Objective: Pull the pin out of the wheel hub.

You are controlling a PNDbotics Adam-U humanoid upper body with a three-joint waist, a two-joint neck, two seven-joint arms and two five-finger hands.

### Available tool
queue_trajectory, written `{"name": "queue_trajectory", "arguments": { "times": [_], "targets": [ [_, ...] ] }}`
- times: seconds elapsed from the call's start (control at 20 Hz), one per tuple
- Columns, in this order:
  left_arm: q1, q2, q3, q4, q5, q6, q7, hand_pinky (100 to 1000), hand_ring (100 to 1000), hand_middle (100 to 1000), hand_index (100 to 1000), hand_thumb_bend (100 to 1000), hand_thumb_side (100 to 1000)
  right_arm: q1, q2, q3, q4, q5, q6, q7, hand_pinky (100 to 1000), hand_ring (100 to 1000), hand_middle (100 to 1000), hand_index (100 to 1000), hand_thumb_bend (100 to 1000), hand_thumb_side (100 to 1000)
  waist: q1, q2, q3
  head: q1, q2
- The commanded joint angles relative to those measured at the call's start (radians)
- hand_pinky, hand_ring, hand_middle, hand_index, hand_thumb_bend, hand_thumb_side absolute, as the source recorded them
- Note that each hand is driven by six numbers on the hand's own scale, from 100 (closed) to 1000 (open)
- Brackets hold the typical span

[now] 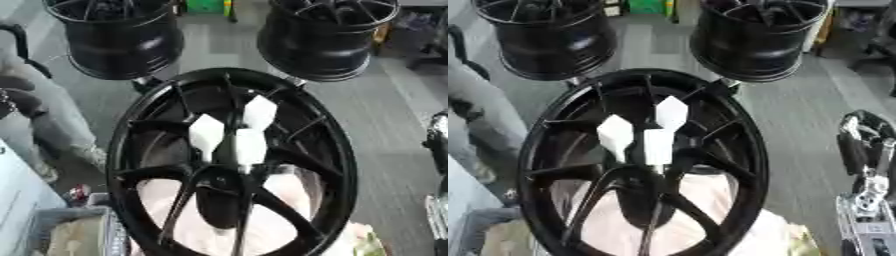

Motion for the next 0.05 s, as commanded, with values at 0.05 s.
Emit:
{"name": "queue_trajectory", "arguments": {
  "times": [0.05],
  "targets": [
    [0.004, -0.019, 0.005, -0.041, -0.009, 0.033, -0.011, 737, 635, 660, 737, 100, 836, -0.01, -0.009, 0.0, -0.022, -0.004, -0.004, 0.005, 502, 633, 675, 735, 100, 515, 0.002, -0.009, -0.001, 0.003, -0.002]
  ]
}}
